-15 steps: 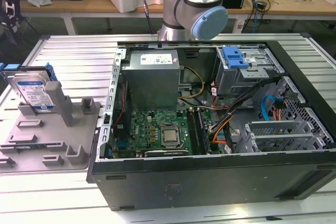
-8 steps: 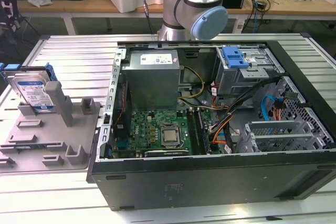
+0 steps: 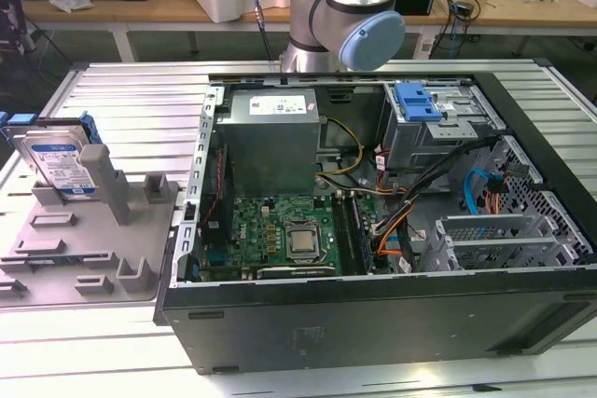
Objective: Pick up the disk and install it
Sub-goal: 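Pick up the disk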
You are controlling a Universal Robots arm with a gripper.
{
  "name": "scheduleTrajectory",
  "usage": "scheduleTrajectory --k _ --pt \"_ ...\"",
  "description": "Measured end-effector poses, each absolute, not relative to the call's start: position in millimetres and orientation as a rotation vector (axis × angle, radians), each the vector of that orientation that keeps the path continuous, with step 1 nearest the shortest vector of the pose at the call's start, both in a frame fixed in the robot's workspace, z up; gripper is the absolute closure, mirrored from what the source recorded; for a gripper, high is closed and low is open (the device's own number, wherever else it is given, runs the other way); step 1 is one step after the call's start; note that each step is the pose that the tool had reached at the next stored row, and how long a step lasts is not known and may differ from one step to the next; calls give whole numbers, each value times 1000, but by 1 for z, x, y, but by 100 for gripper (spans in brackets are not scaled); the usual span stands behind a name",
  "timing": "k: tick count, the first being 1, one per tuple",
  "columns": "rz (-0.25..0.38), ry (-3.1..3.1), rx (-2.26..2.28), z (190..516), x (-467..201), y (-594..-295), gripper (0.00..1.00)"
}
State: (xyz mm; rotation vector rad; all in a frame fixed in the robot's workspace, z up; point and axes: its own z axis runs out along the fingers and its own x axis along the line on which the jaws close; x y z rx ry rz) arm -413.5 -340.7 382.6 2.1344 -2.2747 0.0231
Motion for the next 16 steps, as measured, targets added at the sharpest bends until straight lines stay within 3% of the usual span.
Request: scheduleTrajectory --k 16 --pt "25 -2260 2150 376 -424 -342 56"
